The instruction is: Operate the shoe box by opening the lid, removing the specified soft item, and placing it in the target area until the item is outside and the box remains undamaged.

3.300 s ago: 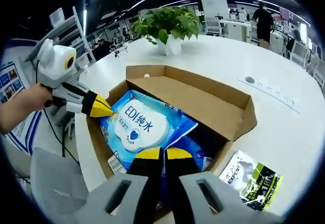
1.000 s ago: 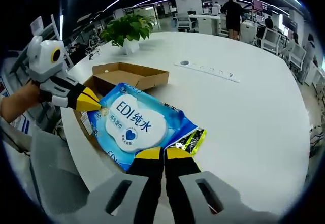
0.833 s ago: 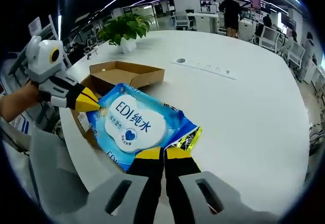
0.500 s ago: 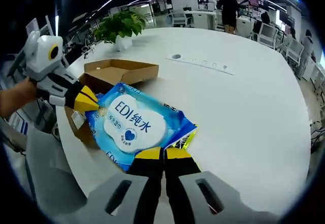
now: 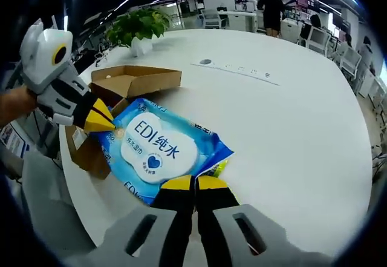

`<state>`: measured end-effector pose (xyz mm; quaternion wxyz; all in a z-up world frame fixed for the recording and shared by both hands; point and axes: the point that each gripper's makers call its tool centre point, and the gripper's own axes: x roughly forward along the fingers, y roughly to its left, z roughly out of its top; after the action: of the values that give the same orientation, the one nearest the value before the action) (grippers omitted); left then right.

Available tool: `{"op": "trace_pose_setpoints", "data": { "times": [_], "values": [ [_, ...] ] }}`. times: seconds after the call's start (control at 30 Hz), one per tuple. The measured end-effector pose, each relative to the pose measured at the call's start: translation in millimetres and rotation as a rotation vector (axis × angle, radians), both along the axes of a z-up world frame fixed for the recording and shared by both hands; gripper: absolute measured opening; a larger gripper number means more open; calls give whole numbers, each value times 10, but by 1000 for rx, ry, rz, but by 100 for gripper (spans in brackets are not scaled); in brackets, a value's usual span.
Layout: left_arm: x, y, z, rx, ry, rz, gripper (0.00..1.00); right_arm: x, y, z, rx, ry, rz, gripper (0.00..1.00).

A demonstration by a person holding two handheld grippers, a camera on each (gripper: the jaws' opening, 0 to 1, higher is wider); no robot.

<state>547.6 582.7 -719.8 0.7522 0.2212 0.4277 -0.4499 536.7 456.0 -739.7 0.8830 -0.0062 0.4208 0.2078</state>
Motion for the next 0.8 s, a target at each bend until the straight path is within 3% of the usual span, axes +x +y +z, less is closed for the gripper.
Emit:
{"op": "trace_pose_setpoints", "data": {
  "times": [0.33, 0.8],
  "values": [
    [28, -54, -136, 62, -14, -49, 0, 37, -49, -186, -17, 16, -12, 0],
    [58, -63, -207, 86, -24, -79, 0, 100, -64, -345, -27, 26, -28, 0]
  ]
}}
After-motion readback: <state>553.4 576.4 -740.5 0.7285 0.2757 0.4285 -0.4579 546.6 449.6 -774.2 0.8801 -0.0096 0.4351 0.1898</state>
